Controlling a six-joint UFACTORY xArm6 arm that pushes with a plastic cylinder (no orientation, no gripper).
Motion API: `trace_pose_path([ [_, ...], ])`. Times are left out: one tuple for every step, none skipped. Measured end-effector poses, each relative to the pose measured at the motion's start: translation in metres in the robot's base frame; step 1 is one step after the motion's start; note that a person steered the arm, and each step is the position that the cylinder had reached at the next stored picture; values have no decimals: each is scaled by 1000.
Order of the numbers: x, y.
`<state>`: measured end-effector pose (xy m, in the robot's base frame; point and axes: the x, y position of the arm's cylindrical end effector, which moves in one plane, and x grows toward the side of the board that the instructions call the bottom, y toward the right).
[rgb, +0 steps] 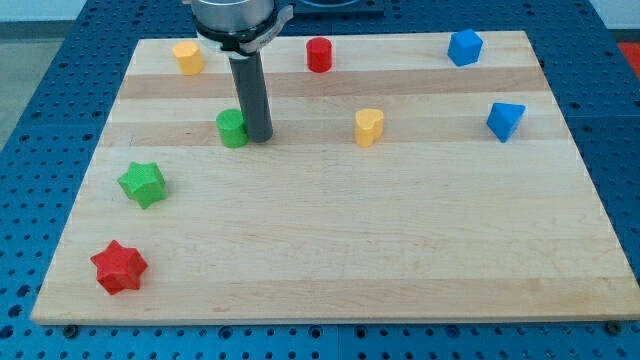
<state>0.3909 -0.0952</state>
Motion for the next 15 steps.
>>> trace_pose_path([
  [0, -10],
  [0, -22],
  [1, -22],
  [4, -22],
  [4, -22],
  [16, -22],
  [23, -22],
  [22, -22],
  [7, -31],
  [-2, -60],
  [-2, -78],
  [-2, -78],
  [-2, -78],
  [-7, -78],
  [-14, -78],
])
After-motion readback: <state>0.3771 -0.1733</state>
